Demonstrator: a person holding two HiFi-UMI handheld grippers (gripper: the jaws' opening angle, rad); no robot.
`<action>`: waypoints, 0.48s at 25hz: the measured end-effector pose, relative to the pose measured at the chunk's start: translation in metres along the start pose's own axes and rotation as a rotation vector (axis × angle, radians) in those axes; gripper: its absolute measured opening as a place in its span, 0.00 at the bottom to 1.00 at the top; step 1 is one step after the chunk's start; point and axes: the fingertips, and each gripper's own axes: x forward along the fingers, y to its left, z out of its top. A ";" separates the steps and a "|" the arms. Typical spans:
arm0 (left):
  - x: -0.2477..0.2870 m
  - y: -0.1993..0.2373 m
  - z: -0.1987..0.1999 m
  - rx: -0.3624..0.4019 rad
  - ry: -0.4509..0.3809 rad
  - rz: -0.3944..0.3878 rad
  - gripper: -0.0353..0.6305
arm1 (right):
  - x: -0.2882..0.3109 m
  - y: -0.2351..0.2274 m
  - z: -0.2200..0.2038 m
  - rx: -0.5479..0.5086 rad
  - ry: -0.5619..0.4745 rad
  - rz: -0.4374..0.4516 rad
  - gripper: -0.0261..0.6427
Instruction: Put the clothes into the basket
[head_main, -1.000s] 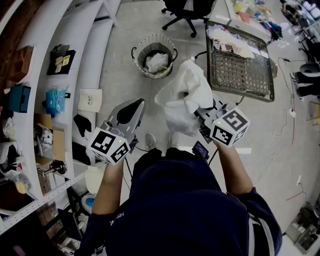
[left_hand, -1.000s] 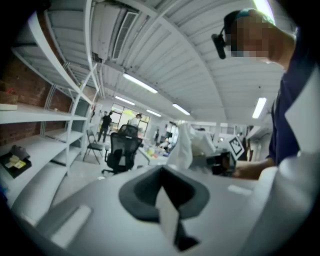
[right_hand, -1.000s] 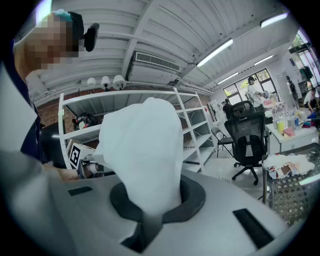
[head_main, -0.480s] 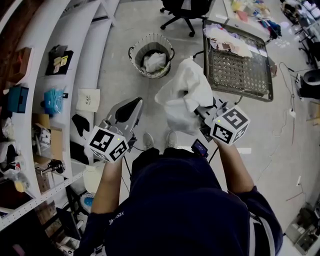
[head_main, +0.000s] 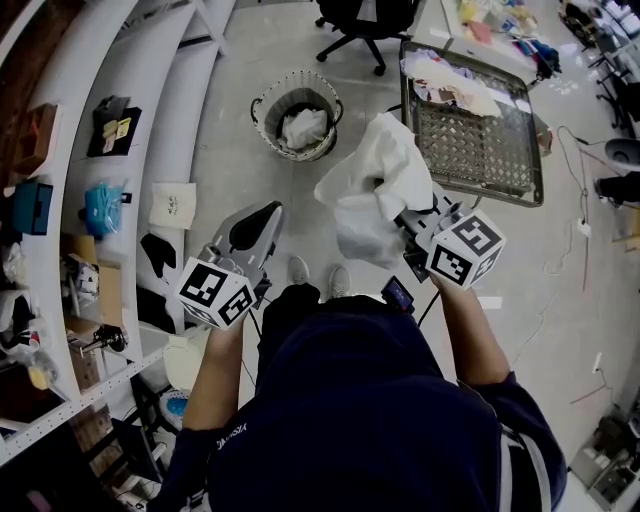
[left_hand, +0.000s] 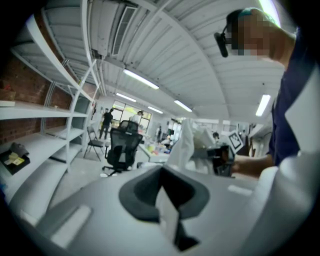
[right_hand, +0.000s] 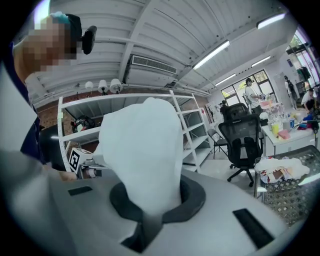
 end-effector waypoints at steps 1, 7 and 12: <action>0.002 0.003 0.000 -0.003 -0.001 0.002 0.06 | 0.001 -0.003 0.002 0.002 0.000 -0.001 0.08; 0.013 0.023 0.005 -0.010 -0.010 0.014 0.06 | 0.014 -0.020 0.008 0.001 -0.003 -0.011 0.08; 0.025 0.048 0.008 -0.021 -0.008 0.011 0.06 | 0.036 -0.036 0.013 0.018 0.000 -0.019 0.08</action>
